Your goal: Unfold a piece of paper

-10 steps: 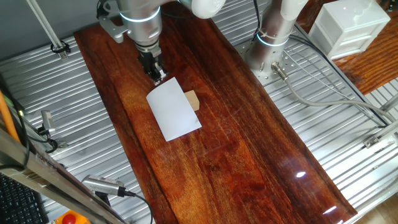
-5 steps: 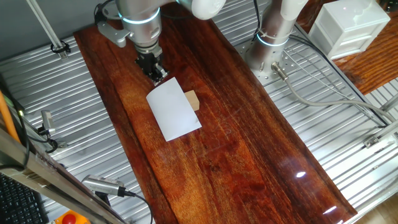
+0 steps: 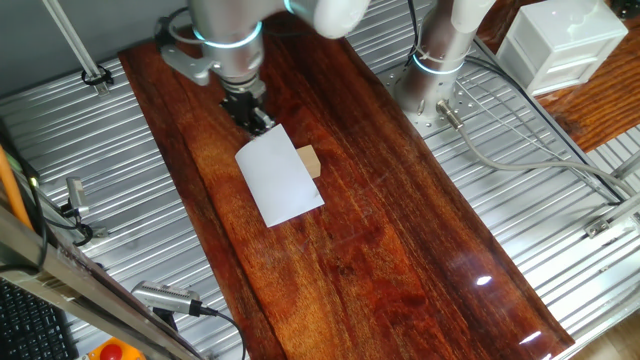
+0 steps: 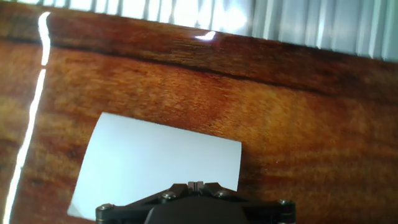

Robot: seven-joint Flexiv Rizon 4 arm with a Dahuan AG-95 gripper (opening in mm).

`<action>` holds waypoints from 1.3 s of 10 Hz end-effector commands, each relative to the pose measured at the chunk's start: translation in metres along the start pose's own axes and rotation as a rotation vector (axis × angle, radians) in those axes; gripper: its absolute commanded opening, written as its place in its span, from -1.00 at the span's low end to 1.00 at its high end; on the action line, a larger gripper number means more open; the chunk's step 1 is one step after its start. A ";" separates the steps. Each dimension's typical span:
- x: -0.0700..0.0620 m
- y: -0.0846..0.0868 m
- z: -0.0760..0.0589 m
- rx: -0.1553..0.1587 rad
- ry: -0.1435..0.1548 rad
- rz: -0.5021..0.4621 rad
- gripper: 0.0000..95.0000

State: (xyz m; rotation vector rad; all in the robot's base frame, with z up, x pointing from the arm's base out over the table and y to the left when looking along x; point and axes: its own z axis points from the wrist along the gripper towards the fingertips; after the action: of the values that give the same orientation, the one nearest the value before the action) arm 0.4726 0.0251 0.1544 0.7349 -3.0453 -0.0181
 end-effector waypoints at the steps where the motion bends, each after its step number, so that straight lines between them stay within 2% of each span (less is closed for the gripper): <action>1: 0.005 0.018 0.012 0.003 0.002 0.045 -1.00; 4: 0.006 0.021 0.014 -0.001 -0.001 0.047 -1.00; 7: 0.006 0.021 0.014 -0.013 0.013 -0.033 -1.00; 11: 0.006 0.021 0.014 -0.015 0.005 -0.039 -1.00; 13: 0.006 0.021 0.014 -0.015 0.012 -0.034 -1.00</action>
State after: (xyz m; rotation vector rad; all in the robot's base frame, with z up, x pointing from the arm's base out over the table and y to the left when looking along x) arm 0.4561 0.0404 0.1408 0.7827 -3.0202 -0.0323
